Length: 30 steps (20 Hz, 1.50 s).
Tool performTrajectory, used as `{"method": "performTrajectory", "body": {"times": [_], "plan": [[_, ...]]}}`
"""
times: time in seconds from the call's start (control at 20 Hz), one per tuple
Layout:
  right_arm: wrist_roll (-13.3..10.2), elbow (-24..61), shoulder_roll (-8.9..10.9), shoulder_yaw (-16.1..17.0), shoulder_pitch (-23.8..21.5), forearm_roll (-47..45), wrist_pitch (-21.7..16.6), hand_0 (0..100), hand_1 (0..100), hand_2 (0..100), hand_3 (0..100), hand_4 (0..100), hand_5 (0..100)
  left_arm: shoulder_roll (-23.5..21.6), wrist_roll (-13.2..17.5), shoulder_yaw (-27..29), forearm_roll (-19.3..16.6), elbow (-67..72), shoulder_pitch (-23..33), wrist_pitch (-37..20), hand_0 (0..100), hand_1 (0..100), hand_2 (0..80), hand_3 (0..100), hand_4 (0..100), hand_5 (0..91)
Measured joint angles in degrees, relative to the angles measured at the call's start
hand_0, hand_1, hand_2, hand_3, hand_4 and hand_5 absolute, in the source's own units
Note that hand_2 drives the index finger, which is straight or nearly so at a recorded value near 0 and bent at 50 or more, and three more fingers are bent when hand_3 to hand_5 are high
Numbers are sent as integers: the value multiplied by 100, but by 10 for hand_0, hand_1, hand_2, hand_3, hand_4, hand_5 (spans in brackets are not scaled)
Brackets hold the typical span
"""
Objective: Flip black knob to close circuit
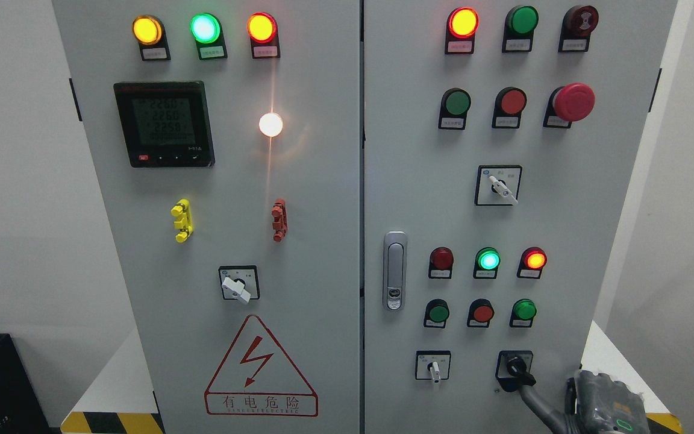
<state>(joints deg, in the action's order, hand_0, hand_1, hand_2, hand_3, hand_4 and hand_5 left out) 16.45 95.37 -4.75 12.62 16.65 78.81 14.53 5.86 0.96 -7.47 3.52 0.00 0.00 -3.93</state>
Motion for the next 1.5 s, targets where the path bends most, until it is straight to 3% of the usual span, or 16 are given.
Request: {"method": "performTrajectory", "body": {"times": [1.5], "plan": [[-128, 121, 22, -268, -159, -52, 32, 0, 0, 887, 1000, 907, 948, 1, 0, 0, 0, 0, 0, 0, 120, 556, 0, 0, 0, 0]]}}
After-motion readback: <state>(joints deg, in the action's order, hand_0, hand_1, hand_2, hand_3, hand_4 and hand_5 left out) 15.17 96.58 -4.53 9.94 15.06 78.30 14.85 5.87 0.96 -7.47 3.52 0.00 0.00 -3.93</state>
